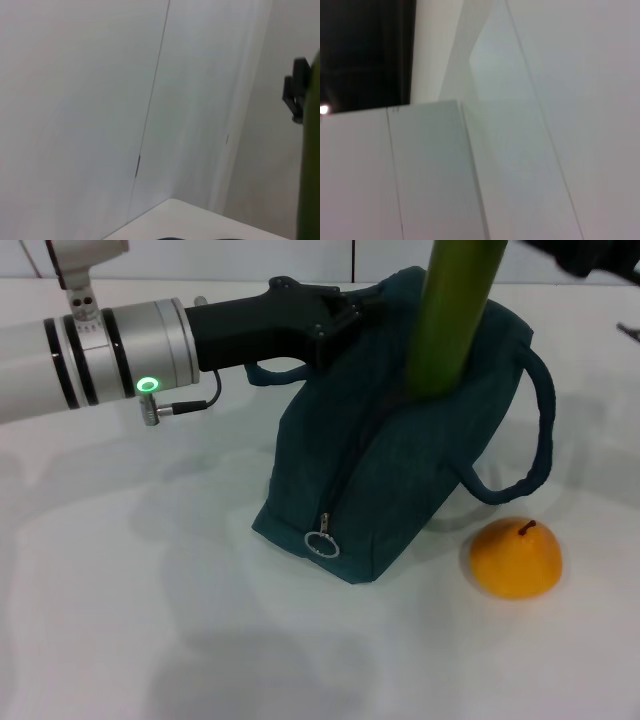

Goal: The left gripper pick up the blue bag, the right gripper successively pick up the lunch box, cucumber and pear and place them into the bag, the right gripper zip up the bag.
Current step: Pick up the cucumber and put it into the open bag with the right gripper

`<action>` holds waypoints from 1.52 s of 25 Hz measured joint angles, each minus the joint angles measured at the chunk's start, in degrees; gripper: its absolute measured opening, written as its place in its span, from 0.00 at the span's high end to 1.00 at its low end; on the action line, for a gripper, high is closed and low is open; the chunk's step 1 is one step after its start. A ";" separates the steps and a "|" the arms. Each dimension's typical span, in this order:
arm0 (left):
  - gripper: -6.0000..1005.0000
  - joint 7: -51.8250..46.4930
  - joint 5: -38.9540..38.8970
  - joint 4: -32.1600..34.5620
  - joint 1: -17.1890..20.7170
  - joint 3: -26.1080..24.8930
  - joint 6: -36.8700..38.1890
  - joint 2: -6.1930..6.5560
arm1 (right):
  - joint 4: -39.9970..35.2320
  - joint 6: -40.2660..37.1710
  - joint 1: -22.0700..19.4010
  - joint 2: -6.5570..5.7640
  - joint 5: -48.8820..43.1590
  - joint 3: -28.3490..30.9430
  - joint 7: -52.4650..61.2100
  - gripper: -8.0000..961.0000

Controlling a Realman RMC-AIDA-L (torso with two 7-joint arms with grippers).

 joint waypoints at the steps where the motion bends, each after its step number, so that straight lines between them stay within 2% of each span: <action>1: 0.96 -0.07 0.00 0.00 0.00 -0.03 -0.02 -0.01 | 0.01 0.06 -0.23 0.08 -0.51 -0.43 -1.25 0.43; 12: 0.96 0.02 0.01 -0.14 -0.24 -0.06 -0.27 -0.05 | 2.51 6.21 -3.51 0.62 -1.80 -10.26 -14.28 0.43; 17: 0.96 0.03 0.01 -0.69 -0.63 -0.02 -0.69 -0.10 | 5.48 8.98 -3.37 0.75 -1.44 -11.30 -16.18 0.41; 22: 0.96 -0.13 0.02 -0.71 -0.63 0.01 -0.87 -0.15 | 5.48 9.46 -3.15 0.76 -1.48 -15.28 -16.32 0.38; 27: 0.96 -0.17 0.01 -0.71 -0.62 0.01 -0.92 -0.23 | 5.43 9.37 -3.69 0.89 -0.92 -15.71 -16.28 0.34; 34: 0.96 0.09 -0.76 -0.96 -0.17 0.01 -0.93 -0.28 | 4.47 6.09 -8.38 0.68 4.16 -15.49 -20.71 0.29; 38: 0.96 0.48 -0.82 -1.08 -0.12 0.00 -0.93 -0.29 | 1.09 0.96 -12.76 -0.03 4.48 -15.08 -22.61 0.28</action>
